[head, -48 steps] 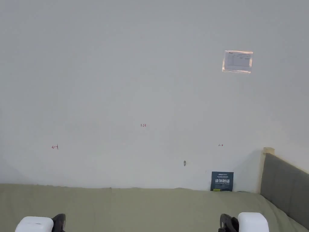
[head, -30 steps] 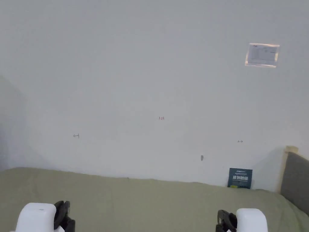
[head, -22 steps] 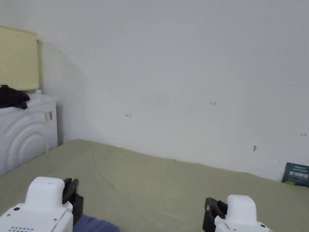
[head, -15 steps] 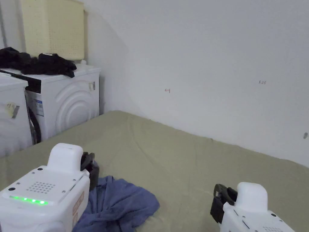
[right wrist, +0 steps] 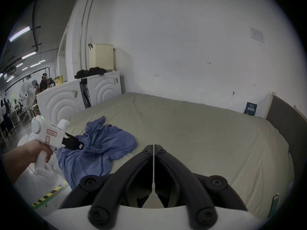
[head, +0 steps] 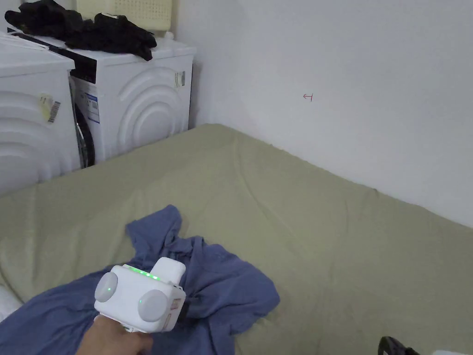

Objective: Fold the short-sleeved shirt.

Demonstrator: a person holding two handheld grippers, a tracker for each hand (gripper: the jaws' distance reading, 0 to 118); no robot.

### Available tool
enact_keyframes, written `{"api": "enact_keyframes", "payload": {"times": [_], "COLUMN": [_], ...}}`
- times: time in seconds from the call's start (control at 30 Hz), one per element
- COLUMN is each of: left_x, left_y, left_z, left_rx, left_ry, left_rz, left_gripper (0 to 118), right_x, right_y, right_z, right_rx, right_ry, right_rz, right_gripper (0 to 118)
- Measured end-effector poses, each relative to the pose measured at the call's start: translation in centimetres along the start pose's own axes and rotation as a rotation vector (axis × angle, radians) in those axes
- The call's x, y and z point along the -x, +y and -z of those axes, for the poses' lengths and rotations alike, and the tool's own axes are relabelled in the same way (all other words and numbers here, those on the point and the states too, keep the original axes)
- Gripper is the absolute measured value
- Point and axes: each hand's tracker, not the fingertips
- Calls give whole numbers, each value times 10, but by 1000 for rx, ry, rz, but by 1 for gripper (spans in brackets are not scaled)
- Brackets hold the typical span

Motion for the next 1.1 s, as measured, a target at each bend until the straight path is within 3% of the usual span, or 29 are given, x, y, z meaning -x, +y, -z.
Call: {"api": "enact_keyframes", "payload": {"times": [0.03, 0.07, 0.1, 0.13, 0.17, 0.23, 0.47, 0.63, 0.67, 0.77, 0.83, 0.87, 1.1], "left_x": [-2, -2, -3, -4, -6, -6, -8, 2, 3, 1, -2, -2, 8], "left_y": [1, 5, 4, 5, 7, 10, 9, 12, 12, 11, 8, 6, 4], "left_z": [10, 18, 23, 31, 33, 49, 96, 105, 100, 83, 79, 76, 49], "left_rx": [-4, -5, -5, 5, -104, -8, 34, 68, 59, 6, -7, -25, -113], "left_ry": [6, 3, -7, -20, -64, 3, 44, 15, 19, 4, -2, 1, -74], "left_rz": [6, 18, 30, 48, 41, 68, 170, 121, 119, 103, 137, 137, -6], "left_gripper": [47, 91, 118, 117, 117, 118, 117, 114, 109, 63, 13, 8, 7], "right_x": [-1, -2, -3, -3, -3, -2, 7, 10, 9, 3, 0, -1, -8], "right_y": [-1, -1, -2, -2, -2, -3, -13, -22, -23, -26, -27, -28, -33], "right_z": [4, 7, 9, 12, 14, 17, 31, 29, 27, 23, 21, 19, 2], "right_rx": [8, 15, 22, 30, 34, 40, 85, 112, 112, 112, 111, 113, 111], "right_ry": [-1, 0, -2, -5, -6, -10, -1, 2, -1, -16, -24, -28, -54], "right_rz": [-6, -13, -21, -30, -38, -46, -63, -82, -82, -62, -46, -42, -34], "right_gripper": [2, 2, 2, 2, 2, 2, 3, 3, 3, 3, 3, 3, 3]}}
